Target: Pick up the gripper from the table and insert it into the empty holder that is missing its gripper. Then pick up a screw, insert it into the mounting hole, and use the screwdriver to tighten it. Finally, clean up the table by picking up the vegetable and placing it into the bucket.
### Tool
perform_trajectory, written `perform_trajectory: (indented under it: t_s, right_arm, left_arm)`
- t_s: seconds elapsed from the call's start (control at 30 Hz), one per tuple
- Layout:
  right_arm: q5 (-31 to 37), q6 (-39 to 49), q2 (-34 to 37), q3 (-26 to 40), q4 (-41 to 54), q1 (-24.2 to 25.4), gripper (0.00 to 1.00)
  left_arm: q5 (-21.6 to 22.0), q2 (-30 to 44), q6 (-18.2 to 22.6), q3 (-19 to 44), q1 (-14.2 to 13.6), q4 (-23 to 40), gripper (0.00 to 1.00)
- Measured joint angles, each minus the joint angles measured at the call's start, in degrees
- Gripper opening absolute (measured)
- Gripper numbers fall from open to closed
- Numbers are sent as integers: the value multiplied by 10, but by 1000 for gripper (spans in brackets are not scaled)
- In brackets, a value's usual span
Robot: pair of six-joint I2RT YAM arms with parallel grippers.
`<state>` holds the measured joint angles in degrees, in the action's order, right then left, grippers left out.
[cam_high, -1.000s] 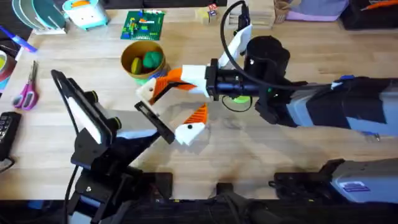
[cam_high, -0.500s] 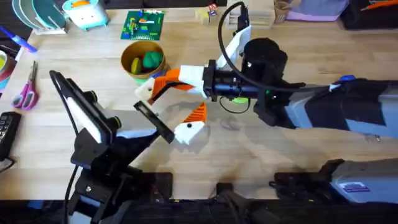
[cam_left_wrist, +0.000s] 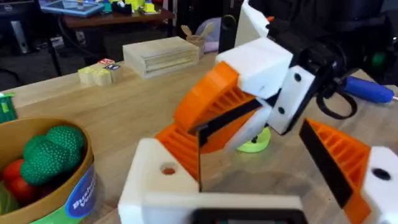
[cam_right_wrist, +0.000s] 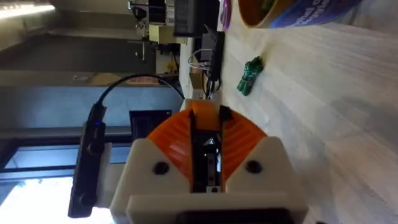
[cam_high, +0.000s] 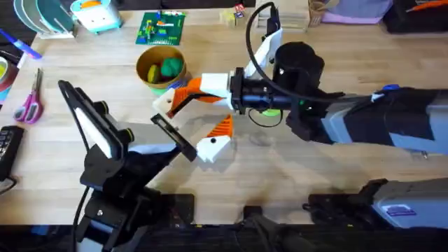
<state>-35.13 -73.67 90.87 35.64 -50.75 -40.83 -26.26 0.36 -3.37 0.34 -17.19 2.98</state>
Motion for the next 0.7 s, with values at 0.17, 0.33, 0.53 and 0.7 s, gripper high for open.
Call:
perform_trajectory:
  t_s: [0.17, 0.33, 0.53, 0.7]
  right_arm:
    - [-18, 0, 0, 0, 2, 6, 238]
    - [-36, 2, 0, 0, 2, 6, 303]
    - [-43, 2, 0, 0, 2, 6, 412]
    - [-44, 2, 0, 0, 2, 6, 582]
  left_arm:
    - [0, 0, -4, 0, -2, 0, 991]
    - [-1, 0, -5, 0, -3, 0, 991]
    - [-1, 0, -6, 0, -3, 0, 991]
    - [-1, 0, -6, 0, -3, 0, 991]
